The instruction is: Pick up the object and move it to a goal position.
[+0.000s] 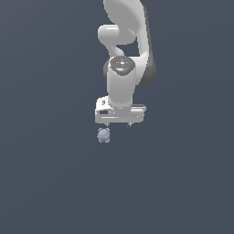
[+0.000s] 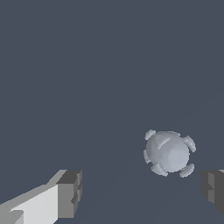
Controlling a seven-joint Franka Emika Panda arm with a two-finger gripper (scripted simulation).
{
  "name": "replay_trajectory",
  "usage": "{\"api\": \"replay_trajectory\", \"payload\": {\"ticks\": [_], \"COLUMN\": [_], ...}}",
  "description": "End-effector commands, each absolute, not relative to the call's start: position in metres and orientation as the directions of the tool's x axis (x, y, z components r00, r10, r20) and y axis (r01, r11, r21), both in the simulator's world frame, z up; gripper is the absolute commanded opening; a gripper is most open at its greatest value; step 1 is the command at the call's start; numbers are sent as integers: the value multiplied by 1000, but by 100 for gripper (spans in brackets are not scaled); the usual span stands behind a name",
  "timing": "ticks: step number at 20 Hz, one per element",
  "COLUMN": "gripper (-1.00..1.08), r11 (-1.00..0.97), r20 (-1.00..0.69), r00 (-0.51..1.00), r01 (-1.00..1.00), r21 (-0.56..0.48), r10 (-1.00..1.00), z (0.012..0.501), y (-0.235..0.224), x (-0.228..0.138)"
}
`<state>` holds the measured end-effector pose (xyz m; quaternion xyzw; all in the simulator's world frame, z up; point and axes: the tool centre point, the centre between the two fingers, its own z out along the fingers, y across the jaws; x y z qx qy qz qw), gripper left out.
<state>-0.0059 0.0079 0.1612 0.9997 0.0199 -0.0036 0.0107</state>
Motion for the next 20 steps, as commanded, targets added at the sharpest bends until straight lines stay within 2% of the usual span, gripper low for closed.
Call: {"api": "replay_trajectory", "payload": {"ticks": [1,14,20], "gripper": [100,100,100], "r11": [-999,-1000,-999], "r20": [-8,-2,0], "r00": [999,1000,999], "r01": [37,-19,-34], "r21": [21,2,0], "r10": [37,-19,-34], "z": [159,103,90], "y": [5,-57,-71], "x": [-6,-20,-25]}}
